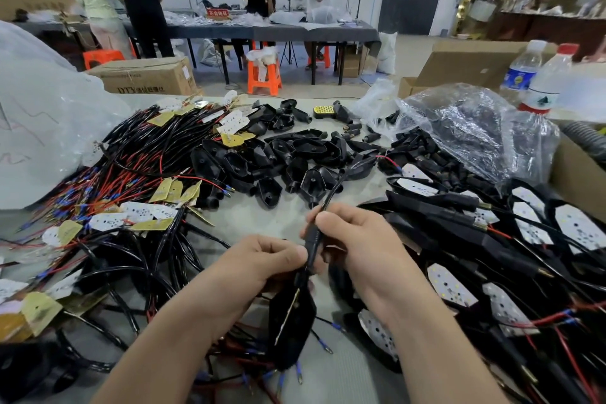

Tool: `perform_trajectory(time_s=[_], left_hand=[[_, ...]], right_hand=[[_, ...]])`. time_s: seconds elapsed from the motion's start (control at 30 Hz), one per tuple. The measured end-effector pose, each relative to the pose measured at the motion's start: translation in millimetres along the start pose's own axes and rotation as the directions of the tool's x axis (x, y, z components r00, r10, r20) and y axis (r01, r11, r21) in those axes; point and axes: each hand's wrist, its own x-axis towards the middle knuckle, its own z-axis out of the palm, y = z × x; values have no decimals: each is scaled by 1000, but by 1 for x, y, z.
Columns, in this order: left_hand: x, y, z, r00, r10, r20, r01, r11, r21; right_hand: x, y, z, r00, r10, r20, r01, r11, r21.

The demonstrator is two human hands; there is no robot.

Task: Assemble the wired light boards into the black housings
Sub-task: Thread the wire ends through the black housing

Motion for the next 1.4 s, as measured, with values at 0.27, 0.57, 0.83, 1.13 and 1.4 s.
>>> perform_trajectory(time_s=[0.27, 0.57, 0.83, 1.13, 1.4], left_hand=[[1, -1, -2, 997, 27, 73, -30, 998, 50], [7, 3, -2, 936, 103, -337, -126, 991, -48], [0, 6, 2, 932, 161, -326, -154, 987, 46], [-2, 5, 5, 884, 134, -448, -148, 989, 2], [-6, 5, 17, 556, 476, -681, -324, 879, 349]], right_hand=[[9, -4, -9, 892, -157, -423, 240, 959, 149], [10, 0, -9, 903, -102, -417, 185, 969, 162], [8, 5, -7, 948, -84, -308, 142, 974, 174], [3, 1, -7, 971, -32, -236, 66, 988, 137], [1, 2, 8, 919, -15, -393, 101, 975, 199]])
